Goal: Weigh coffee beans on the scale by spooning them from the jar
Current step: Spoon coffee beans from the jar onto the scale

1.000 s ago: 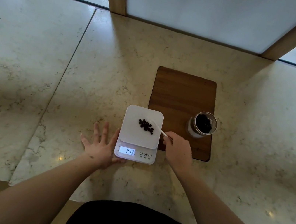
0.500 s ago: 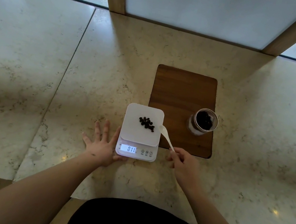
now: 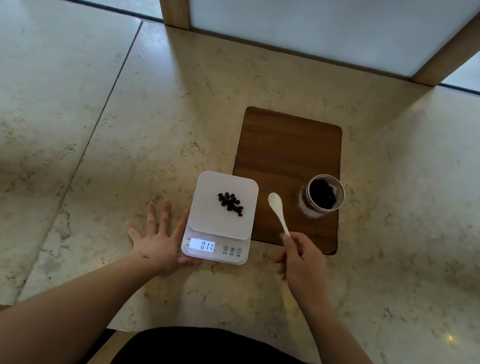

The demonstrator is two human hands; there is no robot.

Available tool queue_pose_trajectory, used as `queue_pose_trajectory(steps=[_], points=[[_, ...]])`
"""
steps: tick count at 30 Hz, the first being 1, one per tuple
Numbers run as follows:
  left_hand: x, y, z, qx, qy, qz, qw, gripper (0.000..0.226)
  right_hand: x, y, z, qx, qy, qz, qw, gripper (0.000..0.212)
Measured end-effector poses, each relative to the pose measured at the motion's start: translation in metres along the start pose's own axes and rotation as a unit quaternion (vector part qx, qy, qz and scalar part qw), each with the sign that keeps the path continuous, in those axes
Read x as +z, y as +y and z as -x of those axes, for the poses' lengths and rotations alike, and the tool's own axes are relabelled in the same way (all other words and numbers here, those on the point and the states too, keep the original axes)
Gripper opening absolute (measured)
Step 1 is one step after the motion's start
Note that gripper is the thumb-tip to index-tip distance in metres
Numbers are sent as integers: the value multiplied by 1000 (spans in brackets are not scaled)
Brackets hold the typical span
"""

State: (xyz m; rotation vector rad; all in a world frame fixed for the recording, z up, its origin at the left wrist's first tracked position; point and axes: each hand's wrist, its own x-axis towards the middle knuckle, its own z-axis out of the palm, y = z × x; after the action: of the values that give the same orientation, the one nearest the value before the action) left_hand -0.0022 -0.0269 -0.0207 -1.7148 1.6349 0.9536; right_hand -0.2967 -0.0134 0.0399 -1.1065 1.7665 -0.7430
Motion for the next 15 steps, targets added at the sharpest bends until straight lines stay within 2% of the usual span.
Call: queue_pose_trajectory(steps=[4,8,15], points=[[1,0,-2,0,-2,1,1000,127,-26,-12,-16,-55,82,59,993,20],[8,-7,-7,3,3,5,1000,127,-56,-21,-32,-72,147,102,981,23],[9,-5,-13,-3,-5,7,1000,127,-97,-30,-52,-83,154,313,934,26]])
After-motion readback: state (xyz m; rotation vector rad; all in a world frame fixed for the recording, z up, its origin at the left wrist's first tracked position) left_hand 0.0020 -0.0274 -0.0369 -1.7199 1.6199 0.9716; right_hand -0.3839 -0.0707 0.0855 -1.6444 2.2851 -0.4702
